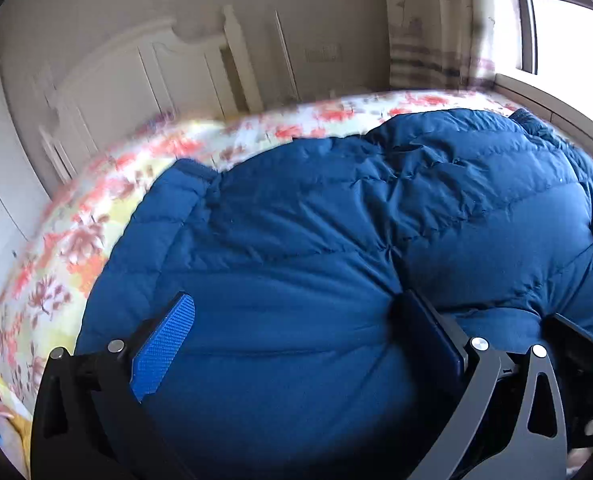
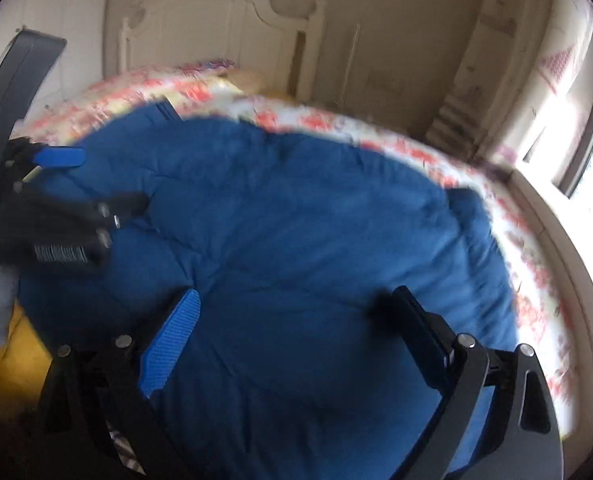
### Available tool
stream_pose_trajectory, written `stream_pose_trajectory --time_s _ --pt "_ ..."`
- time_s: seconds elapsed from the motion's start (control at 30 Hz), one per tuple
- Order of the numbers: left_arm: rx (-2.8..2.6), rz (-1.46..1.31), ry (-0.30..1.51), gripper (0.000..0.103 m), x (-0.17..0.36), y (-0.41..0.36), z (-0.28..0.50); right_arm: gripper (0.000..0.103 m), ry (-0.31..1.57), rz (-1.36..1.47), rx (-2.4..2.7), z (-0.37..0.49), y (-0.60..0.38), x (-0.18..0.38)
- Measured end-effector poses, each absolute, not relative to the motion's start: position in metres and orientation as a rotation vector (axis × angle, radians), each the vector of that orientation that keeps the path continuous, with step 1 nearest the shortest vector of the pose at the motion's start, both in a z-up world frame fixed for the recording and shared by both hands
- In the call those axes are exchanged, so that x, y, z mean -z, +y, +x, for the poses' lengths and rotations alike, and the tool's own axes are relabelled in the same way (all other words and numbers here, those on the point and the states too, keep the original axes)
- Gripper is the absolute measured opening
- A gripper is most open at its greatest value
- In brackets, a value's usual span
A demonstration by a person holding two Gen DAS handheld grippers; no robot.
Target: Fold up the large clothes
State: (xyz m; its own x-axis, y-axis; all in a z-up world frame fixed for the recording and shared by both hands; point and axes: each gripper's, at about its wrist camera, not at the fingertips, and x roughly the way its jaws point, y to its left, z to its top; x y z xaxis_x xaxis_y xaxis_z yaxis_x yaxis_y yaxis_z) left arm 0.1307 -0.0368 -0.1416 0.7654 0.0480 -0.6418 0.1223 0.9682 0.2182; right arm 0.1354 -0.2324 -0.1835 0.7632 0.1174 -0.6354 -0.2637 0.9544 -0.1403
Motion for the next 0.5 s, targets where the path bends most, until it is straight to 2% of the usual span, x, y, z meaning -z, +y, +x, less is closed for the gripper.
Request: stream_pose_trajectory --time_s 0.33,0.5 --pt "0.053 0.25 0.736 0.099 0.146 -0.035 0.137 0.099 0.698 -0.236 -0.228 0.144 -0.231 0.195" --pt "0.052 0.221 0.718 0.099 0.133 -0.02 0.118 0.097 0.676 -0.239 -0.2 0.133 -0.242 0.174"
